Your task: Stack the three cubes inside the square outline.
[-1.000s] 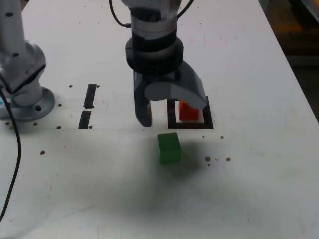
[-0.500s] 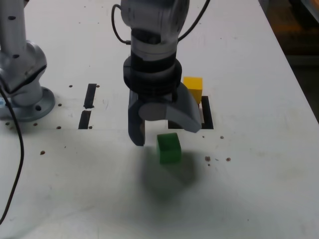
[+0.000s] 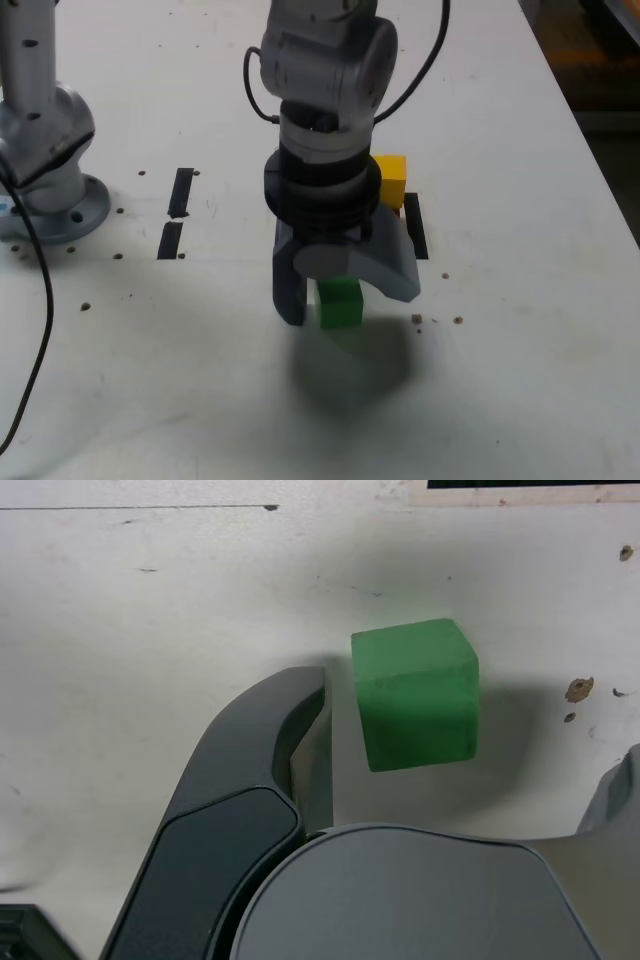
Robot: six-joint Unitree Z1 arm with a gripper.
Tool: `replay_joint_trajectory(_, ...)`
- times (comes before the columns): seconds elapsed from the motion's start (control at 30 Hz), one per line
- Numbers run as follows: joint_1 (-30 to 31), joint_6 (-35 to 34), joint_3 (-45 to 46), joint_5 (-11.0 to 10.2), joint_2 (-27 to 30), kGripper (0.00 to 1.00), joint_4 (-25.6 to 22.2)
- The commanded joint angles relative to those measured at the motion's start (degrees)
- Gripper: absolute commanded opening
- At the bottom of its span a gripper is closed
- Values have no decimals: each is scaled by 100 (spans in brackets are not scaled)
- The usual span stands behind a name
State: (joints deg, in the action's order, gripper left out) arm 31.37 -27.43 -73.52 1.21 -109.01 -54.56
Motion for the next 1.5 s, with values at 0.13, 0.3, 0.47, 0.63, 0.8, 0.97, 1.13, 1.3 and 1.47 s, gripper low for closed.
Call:
replay_joint_trajectory(0.13,8,9,83,48,-84,98,43)
replay_joint_trajectory(0.3,-22,66,143,133,-141,96,55)
replay_joint_trajectory(0.47,-100,224,224,273,-201,93,73)
replay_joint_trajectory(0.63,-137,305,224,321,-260,90,98)
replay_joint_trajectory(0.8,-140,311,248,318,-274,88,104)
replay_joint_trajectory(0.97,-140,318,233,293,-297,85,105)
replay_joint_trajectory(1.13,-140,325,197,252,-332,83,104)
replay_joint_trajectory(1.3,-140,331,155,210,-379,80,99)
replay_joint_trajectory(1.47,-140,335,100,180,-420,66,91)
